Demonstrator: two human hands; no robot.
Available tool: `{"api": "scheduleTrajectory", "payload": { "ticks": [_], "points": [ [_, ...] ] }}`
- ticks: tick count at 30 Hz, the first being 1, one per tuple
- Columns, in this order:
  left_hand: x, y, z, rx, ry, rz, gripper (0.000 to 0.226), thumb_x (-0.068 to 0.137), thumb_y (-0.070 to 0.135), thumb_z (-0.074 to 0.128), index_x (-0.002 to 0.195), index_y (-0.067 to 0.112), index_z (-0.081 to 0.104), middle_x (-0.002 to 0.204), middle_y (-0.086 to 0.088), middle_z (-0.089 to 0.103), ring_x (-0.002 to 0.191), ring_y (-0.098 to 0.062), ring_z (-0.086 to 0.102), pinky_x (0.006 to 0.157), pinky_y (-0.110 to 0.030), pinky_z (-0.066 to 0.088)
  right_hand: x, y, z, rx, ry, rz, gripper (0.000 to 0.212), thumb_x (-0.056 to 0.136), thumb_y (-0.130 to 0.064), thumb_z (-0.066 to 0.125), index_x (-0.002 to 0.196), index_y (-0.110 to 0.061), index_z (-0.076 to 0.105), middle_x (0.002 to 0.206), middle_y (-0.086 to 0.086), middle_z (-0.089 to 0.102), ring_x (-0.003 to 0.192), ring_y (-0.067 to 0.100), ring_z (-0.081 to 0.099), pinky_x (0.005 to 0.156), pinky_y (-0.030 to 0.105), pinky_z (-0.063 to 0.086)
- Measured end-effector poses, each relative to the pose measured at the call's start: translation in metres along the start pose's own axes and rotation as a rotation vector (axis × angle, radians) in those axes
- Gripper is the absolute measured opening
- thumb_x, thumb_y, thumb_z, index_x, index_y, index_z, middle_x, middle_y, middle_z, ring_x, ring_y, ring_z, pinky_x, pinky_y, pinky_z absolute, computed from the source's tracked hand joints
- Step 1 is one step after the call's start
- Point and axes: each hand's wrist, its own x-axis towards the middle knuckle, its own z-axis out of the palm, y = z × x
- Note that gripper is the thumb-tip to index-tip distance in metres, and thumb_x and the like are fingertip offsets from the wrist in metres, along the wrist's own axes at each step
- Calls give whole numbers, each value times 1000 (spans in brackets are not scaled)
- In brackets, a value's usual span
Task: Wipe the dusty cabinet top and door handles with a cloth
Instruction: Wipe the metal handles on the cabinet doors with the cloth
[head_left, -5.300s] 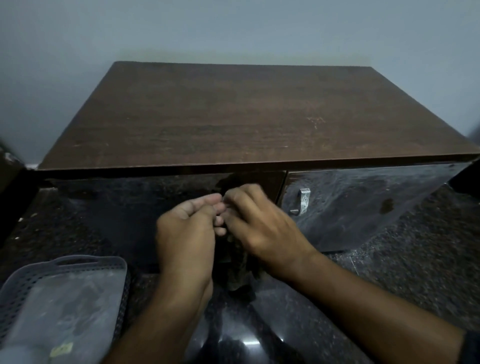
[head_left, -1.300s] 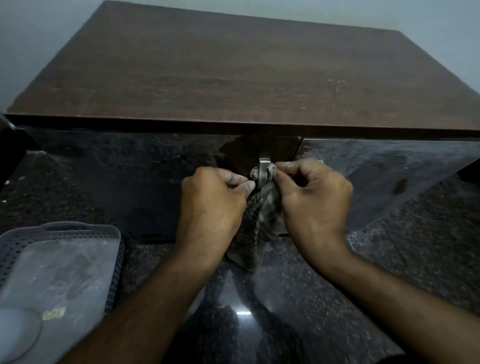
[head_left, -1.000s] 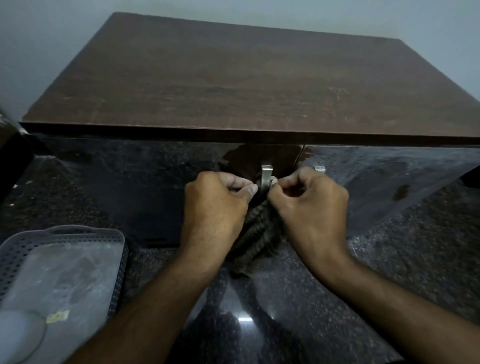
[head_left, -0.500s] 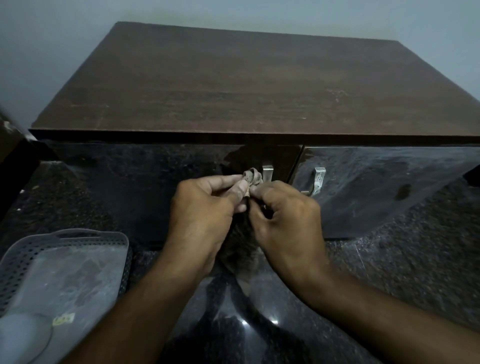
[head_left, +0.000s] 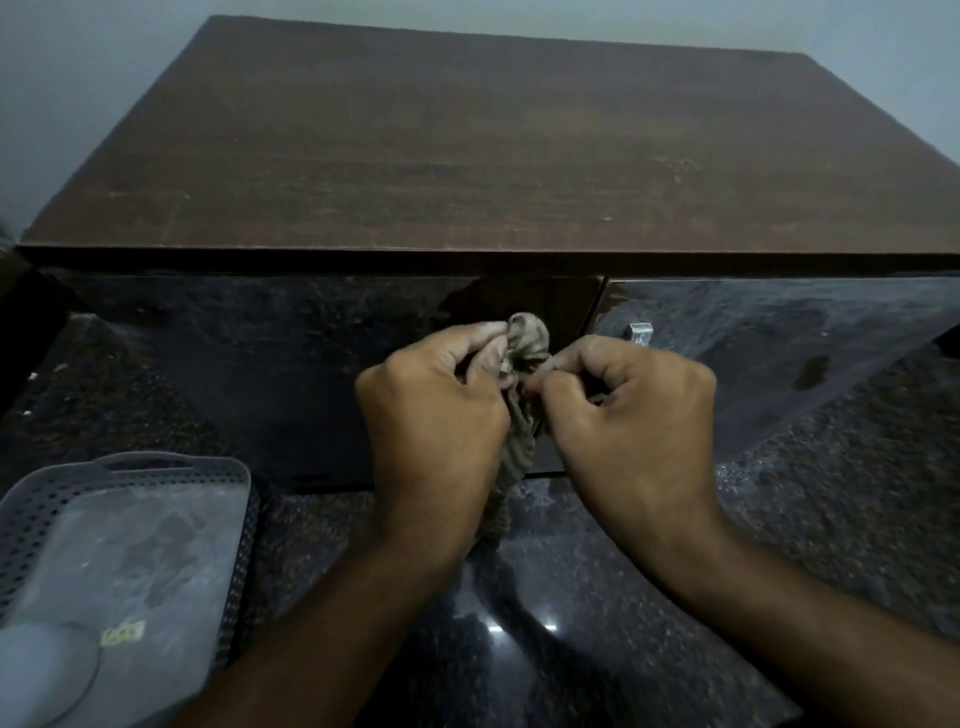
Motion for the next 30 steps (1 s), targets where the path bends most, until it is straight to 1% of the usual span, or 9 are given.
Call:
{"api": "scheduleTrajectory", "payload": {
  "ticks": [4, 9, 12, 14, 16, 20, 24, 27, 30],
  "points": [
    [-1, -15, 1, -35, -148, -268, 12, 87, 7, 73, 95, 13, 78, 73, 10, 73, 65, 5, 70, 54, -5, 49, 7, 4, 2, -131, -133, 145, 26, 82, -9, 60, 59, -16, 69, 50, -3, 64, 44, 9, 60, 42, 30, 51],
    [6, -18, 6, -171, -156, -573, 11, 88, 1, 69, 91, 9, 76, 71, -2, 75, 59, -6, 73, 50, -14, 53, 0, 24, 24, -356, -498, 297, 28, 84, -38, 73, 74, -12, 67, 63, 0, 63, 61, 15, 63, 44, 21, 40],
    [6, -22, 10, -157, -166, -684, 18, 85, -2, 67, 89, 12, 78, 71, -1, 76, 61, -9, 73, 53, -20, 54, -9, 35, 38, -270, -489, 295, 31, 86, -32, 75, 67, -15, 58, 65, 1, 61, 66, 16, 62, 47, 17, 34],
    [4, -21, 11, -72, -184, -651, 17, 85, 6, 71, 89, 20, 79, 76, 4, 76, 64, -5, 71, 49, -12, 49, -14, 40, 43, -123, -417, 324, 30, 85, -21, 76, 61, -15, 59, 63, -2, 62, 61, 9, 60, 48, 16, 37],
    [2, -16, 8, 30, -221, -567, 10, 84, 15, 76, 88, 24, 78, 74, 10, 73, 63, 2, 65, 42, -4, 41, -13, 44, 43, 61, -317, 382, 18, 83, -15, 79, 68, -9, 70, 64, -2, 69, 60, 7, 64, 52, 25, 48],
    [4, -8, 1, 108, -186, -419, 9, 82, 16, 79, 84, 25, 78, 69, 13, 69, 58, 3, 64, 42, -2, 38, -10, 46, 38, 315, -168, 513, 14, 85, -11, 78, 72, -6, 74, 67, 8, 74, 60, 26, 72, 56, 47, 60],
    [4, 4, -9, 25, -62, -263, 6, 80, 22, 81, 84, 26, 78, 63, 15, 66, 59, 15, 61, 45, -2, 39, -4, 45, 26, 212, -24, 475, 8, 84, -14, 78, 77, -15, 76, 65, -2, 74, 56, 15, 71, 57, 41, 61],
    [1, 10, -12, -13, -71, -182, 9, 83, 21, 79, 91, 25, 79, 68, 20, 66, 65, 19, 62, 53, 1, 41, -5, 32, 13, 197, 70, 354, 3, 84, -15, 76, 85, -17, 78, 67, -6, 74, 60, 11, 71, 59, 40, 61],
    [0, 11, -8, -17, -106, -198, 11, 87, 24, 74, 97, 25, 79, 74, 24, 66, 77, 24, 59, 59, 4, 41, -7, 21, 13, 109, -2, 228, 12, 90, -7, 66, 85, -13, 76, 67, -6, 71, 57, 6, 67, 54, 25, 56]
  ]
}}
